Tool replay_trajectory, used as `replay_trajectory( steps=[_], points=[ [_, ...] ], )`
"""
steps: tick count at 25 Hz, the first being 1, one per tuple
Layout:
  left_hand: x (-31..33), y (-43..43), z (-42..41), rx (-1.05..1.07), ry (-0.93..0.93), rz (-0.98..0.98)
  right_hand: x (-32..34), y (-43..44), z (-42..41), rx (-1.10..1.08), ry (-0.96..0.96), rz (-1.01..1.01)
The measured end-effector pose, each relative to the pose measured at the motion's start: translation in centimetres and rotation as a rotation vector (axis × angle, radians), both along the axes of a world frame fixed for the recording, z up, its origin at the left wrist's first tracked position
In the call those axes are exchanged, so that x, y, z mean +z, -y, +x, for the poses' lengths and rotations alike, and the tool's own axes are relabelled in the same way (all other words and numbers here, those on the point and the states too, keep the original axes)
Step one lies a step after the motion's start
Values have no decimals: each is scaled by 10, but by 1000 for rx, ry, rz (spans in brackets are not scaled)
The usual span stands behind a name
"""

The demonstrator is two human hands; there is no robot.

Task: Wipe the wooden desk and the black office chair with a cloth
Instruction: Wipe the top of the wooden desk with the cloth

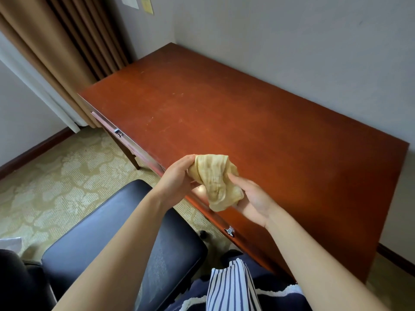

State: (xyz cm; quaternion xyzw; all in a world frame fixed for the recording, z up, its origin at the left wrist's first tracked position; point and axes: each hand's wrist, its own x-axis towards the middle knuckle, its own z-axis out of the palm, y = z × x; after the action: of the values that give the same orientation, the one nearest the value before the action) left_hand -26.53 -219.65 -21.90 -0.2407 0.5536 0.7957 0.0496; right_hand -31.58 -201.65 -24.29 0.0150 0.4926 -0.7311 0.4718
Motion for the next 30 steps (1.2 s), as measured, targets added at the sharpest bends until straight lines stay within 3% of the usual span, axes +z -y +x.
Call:
replay_trajectory(
  steps=[3,9,13,15,19,22,25,30],
  points=[
    [-9,0,12,112,137,-307,4,-2,2,-121,-29,97],
    [-13,-24,39,-189,51,-315,23,9,17,-69,-273,205],
    [-18,-33,52,81,-17,-515,26,17,35,3,-322,200],
    [-20,-30,59,72,-110,-589,24,20,43,58,-379,245],
    [-20,-24,76,-40,-52,-414,17,22,60,199,-437,282],
    [-26,-13,88,106,73,-345,8,18,57,125,-263,212],
    [-21,5,92,244,100,-8,1,12,42,-15,-116,194],
    [1,27,77,123,-8,267,-15,21,27,34,-131,436]
  ],
)
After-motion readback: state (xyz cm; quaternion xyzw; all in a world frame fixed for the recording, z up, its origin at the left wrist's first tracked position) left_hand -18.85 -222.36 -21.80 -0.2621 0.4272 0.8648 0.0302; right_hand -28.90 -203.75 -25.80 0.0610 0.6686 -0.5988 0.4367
